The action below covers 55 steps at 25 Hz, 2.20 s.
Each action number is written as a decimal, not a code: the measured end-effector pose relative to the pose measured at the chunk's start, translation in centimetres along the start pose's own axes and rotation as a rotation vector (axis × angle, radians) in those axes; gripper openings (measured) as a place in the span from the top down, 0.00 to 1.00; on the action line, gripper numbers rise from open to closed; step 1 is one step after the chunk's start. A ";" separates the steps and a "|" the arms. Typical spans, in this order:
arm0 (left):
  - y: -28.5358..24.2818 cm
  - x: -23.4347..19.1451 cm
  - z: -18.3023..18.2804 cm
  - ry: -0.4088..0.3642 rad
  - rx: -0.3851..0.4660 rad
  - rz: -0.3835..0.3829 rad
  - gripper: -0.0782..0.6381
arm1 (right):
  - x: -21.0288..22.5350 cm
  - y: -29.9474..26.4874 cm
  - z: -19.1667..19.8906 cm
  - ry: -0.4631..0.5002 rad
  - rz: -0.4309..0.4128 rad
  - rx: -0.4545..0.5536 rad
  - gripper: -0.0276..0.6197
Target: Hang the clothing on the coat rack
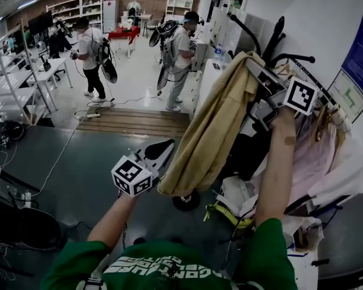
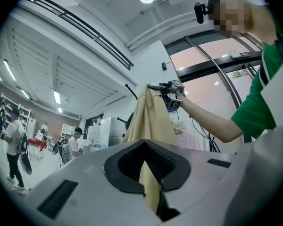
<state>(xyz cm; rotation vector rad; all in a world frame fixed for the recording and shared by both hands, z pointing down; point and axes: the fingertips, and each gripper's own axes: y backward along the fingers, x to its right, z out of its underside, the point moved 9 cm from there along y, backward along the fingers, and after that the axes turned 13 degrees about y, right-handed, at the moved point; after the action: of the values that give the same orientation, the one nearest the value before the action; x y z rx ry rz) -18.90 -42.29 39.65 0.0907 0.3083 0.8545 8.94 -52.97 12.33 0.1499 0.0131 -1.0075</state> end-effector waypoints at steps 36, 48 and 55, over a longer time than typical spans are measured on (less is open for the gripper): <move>-0.5 2.5 3.1 0.050 -0.071 -0.007 0.89 | 3.5 8.8 9.6 -0.201 -0.006 0.197 0.89; -0.7 3.3 4.2 0.063 -0.087 -0.003 0.89 | 1.6 8.6 15.2 -0.255 -0.105 0.305 0.89; -0.2 3.3 4.1 0.068 -0.087 -0.002 0.88 | 0.8 8.8 16.4 -0.251 -0.080 0.344 0.89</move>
<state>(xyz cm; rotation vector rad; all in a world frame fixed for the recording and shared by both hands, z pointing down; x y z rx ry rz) -15.51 -39.74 42.81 -0.0193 0.3343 0.8691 15.86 -51.20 29.52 0.3377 -0.3877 -1.0975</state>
